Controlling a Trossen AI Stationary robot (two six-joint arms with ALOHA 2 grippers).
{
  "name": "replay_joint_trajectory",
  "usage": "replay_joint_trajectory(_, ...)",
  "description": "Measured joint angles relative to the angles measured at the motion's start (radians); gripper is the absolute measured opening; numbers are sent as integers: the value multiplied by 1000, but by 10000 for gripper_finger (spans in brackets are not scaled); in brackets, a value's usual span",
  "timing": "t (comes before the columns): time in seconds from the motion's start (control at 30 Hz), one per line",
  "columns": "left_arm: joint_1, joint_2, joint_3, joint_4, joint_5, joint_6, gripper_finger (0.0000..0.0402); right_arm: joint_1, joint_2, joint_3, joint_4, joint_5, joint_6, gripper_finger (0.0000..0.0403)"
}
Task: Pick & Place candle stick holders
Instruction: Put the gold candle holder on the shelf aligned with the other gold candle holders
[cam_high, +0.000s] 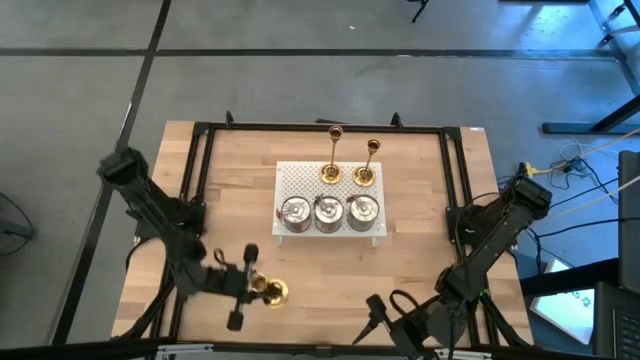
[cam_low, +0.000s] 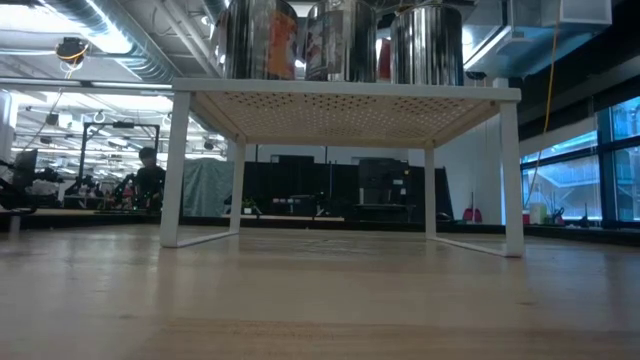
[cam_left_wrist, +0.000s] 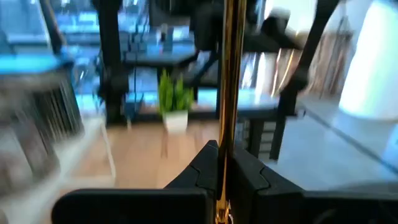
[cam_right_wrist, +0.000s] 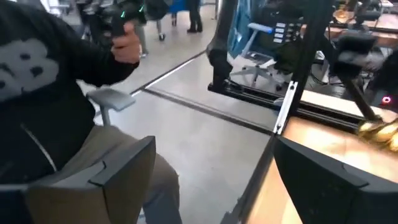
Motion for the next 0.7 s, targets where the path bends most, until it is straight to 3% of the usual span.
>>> replay_joint_trajectory(0.17, 74, -165, -10, -26, 60, 115, 8, 2, -57, 0, -140, -75, -86, 328)
replay_joint_trajectory(0.37, 153, -332, -10, -152, 73, 176, 8, -25, -168, -34, -210, -82, -131, 328)
replay_joint_trajectory(0.53, 265, -462, -9, -255, 148, 201, 8, -95, -359, -207, -118, -170, -216, 328)
replay_joint_trajectory(0.7, 421, -523, -10, -349, 257, 219, 8, -198, -573, -425, 42, -246, -193, 328)
